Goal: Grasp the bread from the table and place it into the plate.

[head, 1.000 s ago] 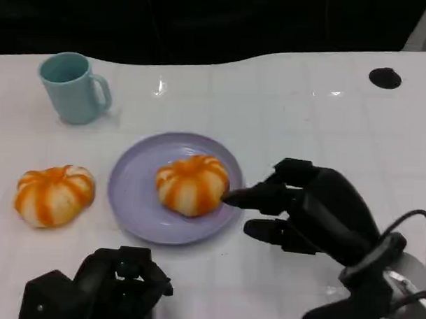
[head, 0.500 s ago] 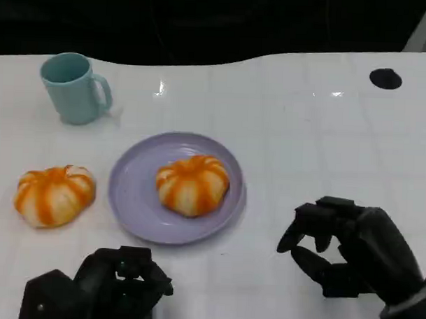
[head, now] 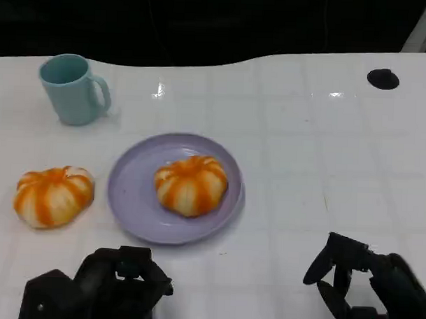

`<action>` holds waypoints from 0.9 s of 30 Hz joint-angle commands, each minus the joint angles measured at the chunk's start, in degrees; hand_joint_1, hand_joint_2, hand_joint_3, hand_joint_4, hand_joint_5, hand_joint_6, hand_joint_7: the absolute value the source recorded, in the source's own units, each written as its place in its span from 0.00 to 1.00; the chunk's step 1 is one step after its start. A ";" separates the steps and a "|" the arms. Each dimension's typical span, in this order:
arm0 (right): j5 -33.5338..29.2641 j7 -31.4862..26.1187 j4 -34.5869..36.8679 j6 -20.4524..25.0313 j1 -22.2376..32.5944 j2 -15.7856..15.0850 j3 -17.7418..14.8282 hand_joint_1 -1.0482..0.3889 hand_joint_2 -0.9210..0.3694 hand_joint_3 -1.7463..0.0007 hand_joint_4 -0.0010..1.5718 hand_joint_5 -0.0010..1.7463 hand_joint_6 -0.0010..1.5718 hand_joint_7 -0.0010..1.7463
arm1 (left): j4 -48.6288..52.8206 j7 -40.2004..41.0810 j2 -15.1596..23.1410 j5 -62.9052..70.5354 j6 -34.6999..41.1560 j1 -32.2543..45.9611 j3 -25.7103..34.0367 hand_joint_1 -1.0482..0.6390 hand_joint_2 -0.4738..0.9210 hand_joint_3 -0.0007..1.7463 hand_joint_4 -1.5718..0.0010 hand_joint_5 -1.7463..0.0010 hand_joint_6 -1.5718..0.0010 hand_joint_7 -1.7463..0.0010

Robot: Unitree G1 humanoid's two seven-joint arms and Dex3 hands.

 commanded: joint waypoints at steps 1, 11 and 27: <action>0.61 0.55 1.19 -1.28 0.76 1.07 -1.73 0.51 0.28 0.39 0.49 1.00 0.39 0.88 | -0.72 0.21 0.71 -0.09 0.45 -0.15 0.29 0.00 0.76 0.34 0.00 0.30 0.10 0.53; 0.09 1.30 5.08 -3.64 -0.16 2.70 -3.07 0.52 0.24 0.44 0.48 1.00 0.38 0.87 | -0.42 0.22 0.91 0.40 -0.16 -0.18 0.11 0.00 0.77 0.33 0.00 0.30 0.10 0.53; -1.45 1.11 7.37 -4.88 -1.12 4.48 -3.36 0.49 0.25 0.45 0.50 1.00 0.42 0.84 | 1.28 -0.40 1.54 -0.31 -0.88 -0.81 0.72 0.00 0.76 0.34 0.00 0.30 0.10 0.53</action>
